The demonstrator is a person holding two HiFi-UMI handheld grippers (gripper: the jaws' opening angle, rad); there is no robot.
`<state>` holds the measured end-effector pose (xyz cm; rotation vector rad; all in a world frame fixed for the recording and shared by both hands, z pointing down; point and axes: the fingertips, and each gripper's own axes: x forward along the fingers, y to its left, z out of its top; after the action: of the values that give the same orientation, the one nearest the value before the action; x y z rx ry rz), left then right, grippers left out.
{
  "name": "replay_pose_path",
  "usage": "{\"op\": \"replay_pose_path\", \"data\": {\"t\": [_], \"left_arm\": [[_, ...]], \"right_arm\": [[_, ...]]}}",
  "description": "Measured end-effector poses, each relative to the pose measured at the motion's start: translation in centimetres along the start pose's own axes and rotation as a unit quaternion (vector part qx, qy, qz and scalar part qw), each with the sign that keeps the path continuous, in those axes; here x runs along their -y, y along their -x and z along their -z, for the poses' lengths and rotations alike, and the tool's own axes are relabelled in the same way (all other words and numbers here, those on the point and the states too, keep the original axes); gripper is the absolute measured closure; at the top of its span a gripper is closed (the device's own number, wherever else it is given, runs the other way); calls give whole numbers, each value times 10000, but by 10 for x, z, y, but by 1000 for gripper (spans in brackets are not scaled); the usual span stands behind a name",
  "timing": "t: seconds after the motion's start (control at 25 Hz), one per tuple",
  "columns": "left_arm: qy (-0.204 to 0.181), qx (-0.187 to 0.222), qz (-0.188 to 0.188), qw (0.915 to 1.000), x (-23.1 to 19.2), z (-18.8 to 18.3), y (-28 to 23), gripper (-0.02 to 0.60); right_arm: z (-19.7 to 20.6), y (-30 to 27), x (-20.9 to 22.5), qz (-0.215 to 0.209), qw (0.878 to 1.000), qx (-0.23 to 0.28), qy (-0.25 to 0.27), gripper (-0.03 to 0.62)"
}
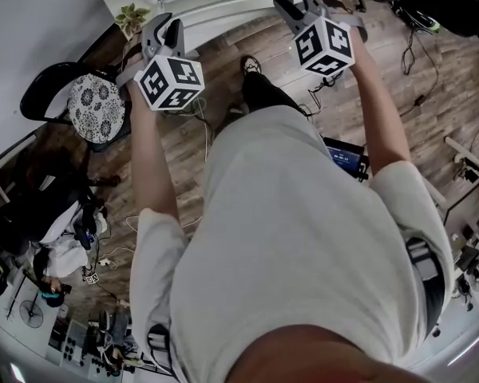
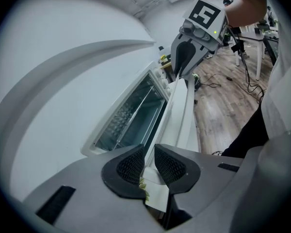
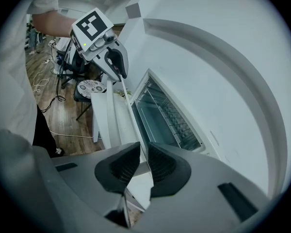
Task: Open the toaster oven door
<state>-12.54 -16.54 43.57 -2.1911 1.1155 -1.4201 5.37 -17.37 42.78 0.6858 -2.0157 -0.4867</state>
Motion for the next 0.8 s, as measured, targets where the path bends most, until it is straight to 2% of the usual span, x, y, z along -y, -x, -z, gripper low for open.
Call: {"op": "replay_pose_path", "data": {"t": [0.8], "left_arm": [[-1,-31,173,9998,29,10,5,505]], "right_arm": [[11,3,-29,-178,9997,-140,-58,542]]}}
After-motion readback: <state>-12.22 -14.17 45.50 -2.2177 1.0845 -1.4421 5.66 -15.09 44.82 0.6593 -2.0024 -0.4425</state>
